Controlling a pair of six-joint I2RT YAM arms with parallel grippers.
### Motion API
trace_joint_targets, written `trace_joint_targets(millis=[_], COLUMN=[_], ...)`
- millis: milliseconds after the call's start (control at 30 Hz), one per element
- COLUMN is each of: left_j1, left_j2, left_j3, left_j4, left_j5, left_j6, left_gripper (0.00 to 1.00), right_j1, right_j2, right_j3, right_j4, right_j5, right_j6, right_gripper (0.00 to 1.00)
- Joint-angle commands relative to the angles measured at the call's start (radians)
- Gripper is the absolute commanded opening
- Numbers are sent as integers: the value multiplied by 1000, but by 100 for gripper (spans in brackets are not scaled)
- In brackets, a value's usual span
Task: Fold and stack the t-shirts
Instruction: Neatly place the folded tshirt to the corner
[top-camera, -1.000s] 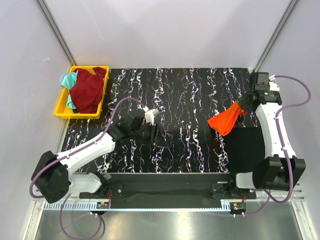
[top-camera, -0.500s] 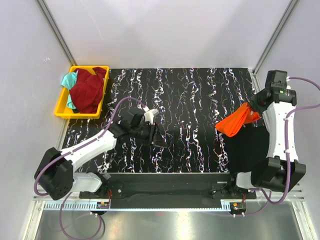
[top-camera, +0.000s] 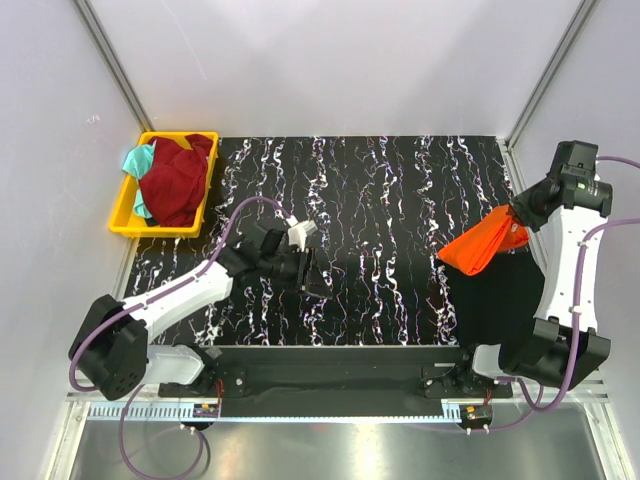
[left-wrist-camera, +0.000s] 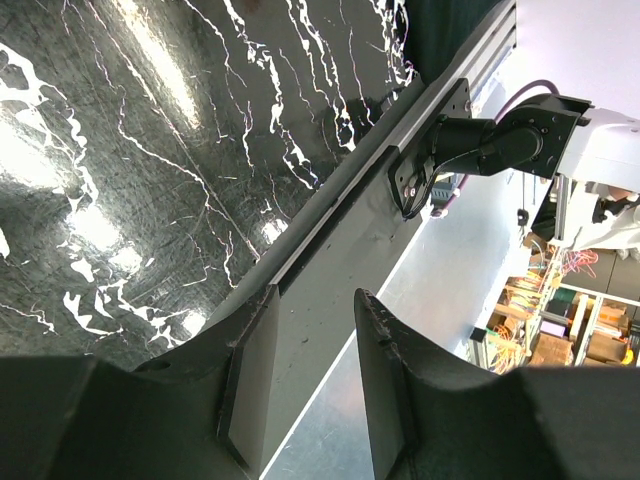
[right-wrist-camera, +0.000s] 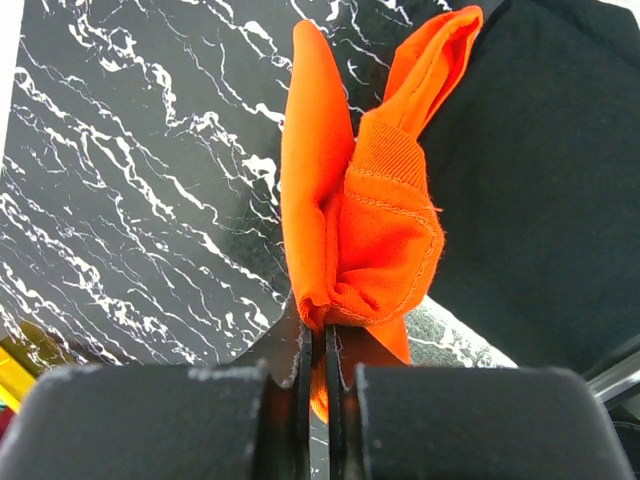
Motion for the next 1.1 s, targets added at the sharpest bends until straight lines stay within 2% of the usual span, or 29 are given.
trace_joint_targets(millis=[0,733,1067], left_j1=[10,26,29], left_j2=[-7,16,21], left_j3=[-10,-11,-19], left_j4=[37,43,46], left_j5=[46,80,86], left_j6=[17,17,22], left_gripper=[41,40,40], right_j1=[-25,-129,-152], right_j2=[-43,-60,-105], right_j3=[55,28,-67], right_j4=[-1,-7,-13], right_j5=[-28,-87,-94], right_j6=[-25,-68,-77], right_gripper=[0,0,0])
